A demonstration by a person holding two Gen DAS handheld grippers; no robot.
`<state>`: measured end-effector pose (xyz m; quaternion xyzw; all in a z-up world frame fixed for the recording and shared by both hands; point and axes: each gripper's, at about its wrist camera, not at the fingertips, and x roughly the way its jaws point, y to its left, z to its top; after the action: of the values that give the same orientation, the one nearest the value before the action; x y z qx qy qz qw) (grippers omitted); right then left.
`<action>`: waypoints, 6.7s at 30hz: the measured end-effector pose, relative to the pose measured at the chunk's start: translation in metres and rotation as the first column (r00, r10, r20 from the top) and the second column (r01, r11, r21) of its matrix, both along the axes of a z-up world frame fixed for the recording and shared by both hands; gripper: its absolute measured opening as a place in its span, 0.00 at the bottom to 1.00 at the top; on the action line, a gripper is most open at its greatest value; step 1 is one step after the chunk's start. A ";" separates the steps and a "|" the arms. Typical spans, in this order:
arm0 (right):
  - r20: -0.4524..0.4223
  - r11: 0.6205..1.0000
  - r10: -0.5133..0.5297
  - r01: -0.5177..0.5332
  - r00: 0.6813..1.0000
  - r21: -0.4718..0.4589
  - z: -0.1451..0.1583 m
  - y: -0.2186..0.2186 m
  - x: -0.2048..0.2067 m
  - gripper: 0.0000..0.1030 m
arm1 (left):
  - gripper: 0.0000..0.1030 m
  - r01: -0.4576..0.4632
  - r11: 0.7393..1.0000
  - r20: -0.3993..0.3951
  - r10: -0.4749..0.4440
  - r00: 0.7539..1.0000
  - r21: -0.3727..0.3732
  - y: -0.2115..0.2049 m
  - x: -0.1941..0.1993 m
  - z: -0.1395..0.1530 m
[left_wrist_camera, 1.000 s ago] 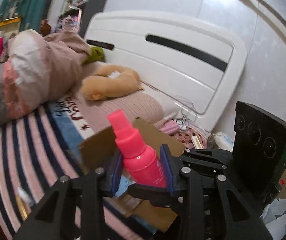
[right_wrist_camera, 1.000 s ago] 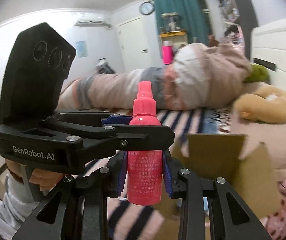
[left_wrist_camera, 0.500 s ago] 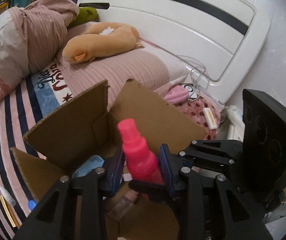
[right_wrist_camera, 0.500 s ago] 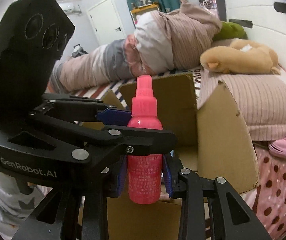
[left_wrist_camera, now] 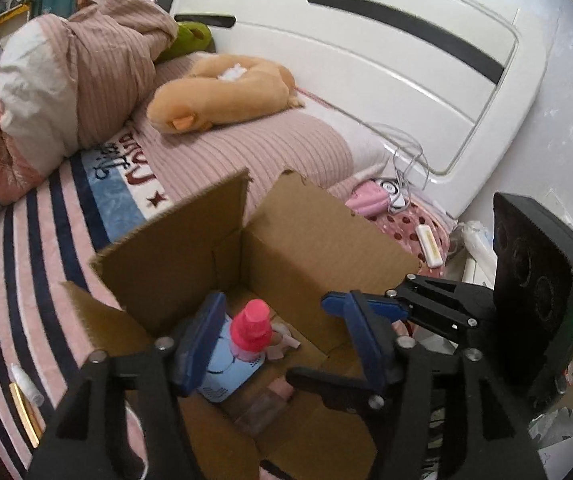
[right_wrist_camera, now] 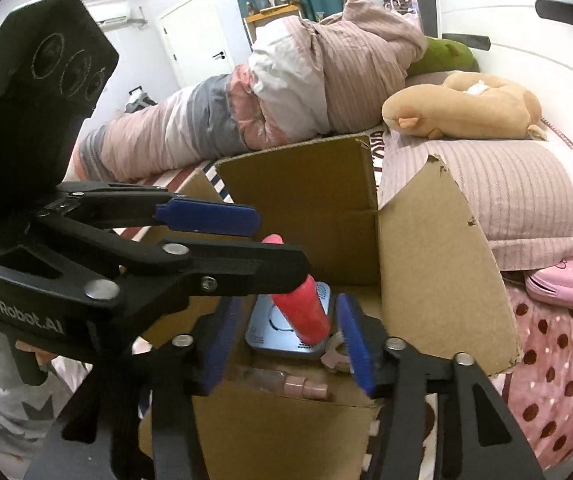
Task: Organize rigid objects
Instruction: 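Carry the pink spray bottle into the box and open the right gripper, then grasp the gold tube with the left gripper while the right grasps the white adapter, then carry the gold tube and white adapter into the box and release both, then grasp the clear pump bottle with the left gripper while the right grasps the blue-capped lens case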
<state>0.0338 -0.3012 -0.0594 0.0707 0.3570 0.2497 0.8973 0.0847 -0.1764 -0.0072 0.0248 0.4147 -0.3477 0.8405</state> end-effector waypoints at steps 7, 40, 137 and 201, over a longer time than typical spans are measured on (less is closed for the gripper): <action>0.087 0.999 -0.052 0.053 0.995 -0.005 0.026 0.016 -0.015 0.61 | 0.63 -0.091 0.994 0.070 0.096 0.993 -0.065 0.063 -0.014 0.024; -0.156 0.962 0.058 -0.097 0.986 -0.255 -0.087 0.233 0.054 0.54 | 0.56 -0.518 0.851 -0.112 0.525 0.844 0.086 0.285 0.013 -0.157; 0.107 0.975 -0.075 0.096 0.991 -0.199 0.004 0.012 0.006 0.36 | 0.15 -0.085 0.996 0.095 0.082 0.992 0.025 0.036 -0.039 0.020; -0.142 0.965 0.152 -0.178 0.978 -0.192 -0.118 0.259 0.060 0.61 | 0.65 -0.503 0.862 -0.086 0.507 0.858 0.058 0.285 0.012 -0.134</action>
<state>0.0935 -0.0424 -0.1776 -0.0359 0.4411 0.2810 0.8516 0.0964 0.1090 -0.1412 -0.0880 0.4534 -0.1091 0.8802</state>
